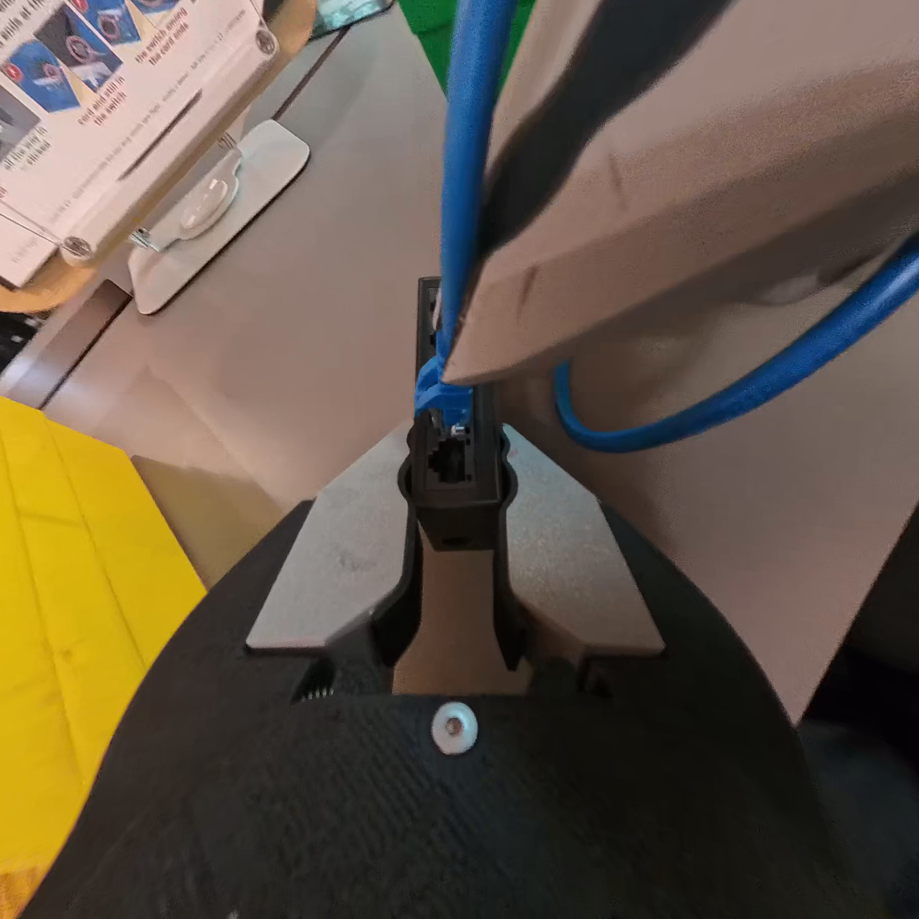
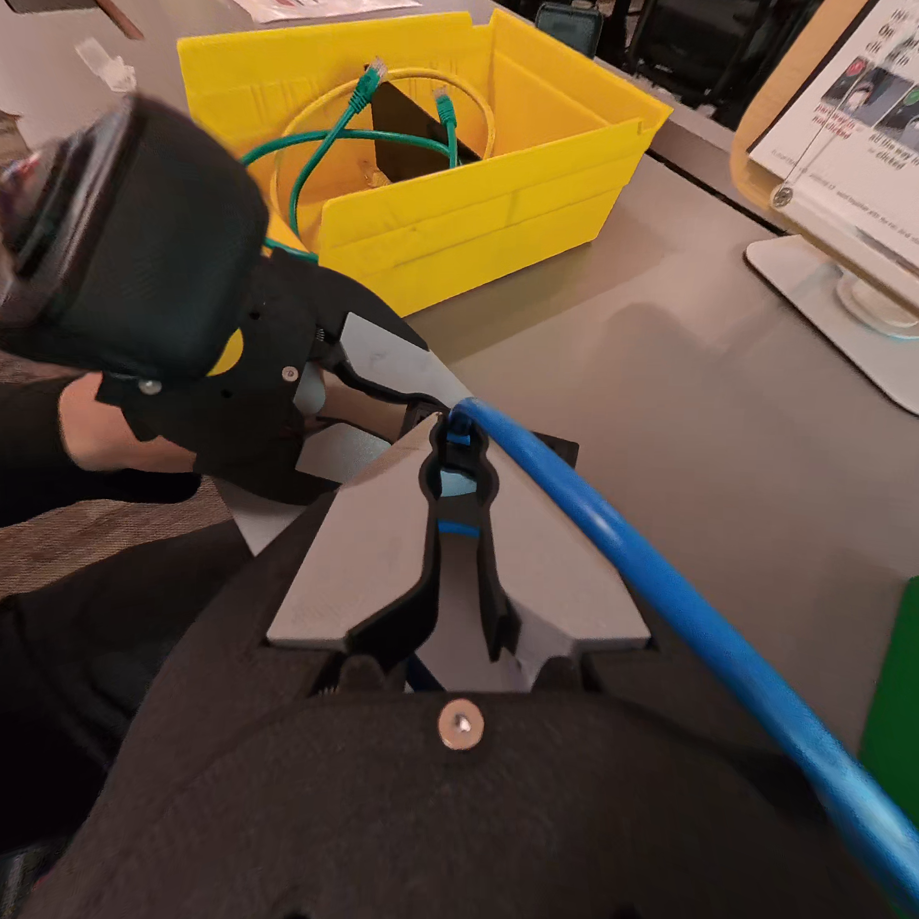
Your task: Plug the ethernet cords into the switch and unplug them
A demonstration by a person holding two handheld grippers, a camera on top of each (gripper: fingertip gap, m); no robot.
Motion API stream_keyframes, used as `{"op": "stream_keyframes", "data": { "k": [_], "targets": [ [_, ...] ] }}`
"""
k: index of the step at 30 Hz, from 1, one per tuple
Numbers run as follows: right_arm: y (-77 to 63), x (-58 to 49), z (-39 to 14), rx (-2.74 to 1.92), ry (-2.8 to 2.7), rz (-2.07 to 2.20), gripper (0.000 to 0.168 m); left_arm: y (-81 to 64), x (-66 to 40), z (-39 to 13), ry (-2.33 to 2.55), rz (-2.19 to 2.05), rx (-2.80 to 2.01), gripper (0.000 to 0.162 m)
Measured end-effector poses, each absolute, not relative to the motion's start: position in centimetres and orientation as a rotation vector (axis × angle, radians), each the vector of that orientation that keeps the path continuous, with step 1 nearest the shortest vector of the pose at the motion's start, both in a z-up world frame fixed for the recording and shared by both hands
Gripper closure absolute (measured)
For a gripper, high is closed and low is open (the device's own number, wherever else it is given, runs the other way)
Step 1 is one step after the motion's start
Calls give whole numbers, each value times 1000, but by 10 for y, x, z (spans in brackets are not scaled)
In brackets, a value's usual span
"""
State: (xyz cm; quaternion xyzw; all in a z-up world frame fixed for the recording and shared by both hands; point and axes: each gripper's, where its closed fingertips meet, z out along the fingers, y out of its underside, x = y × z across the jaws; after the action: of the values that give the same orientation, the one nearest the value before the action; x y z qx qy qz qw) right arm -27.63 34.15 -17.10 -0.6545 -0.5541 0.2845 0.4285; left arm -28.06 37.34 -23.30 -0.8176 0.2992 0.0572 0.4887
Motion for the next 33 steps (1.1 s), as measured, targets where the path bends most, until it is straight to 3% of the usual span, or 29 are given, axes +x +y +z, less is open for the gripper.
{"op": "stream_keyframes", "data": {
  "k": [19,26,33],
  "targets": [
    [336,-281,-180,-1754,-1791,360,164,371,-286,-237,726,144,-2014,140],
    [327,-284,-133,-1699,-1604,823,163,364,-271,-186,594,-111,-1726,138],
    [337,-263,-145,-1655,-1413,941,162,364,-275,-183,702,289,-1625,137]
  ]
}}
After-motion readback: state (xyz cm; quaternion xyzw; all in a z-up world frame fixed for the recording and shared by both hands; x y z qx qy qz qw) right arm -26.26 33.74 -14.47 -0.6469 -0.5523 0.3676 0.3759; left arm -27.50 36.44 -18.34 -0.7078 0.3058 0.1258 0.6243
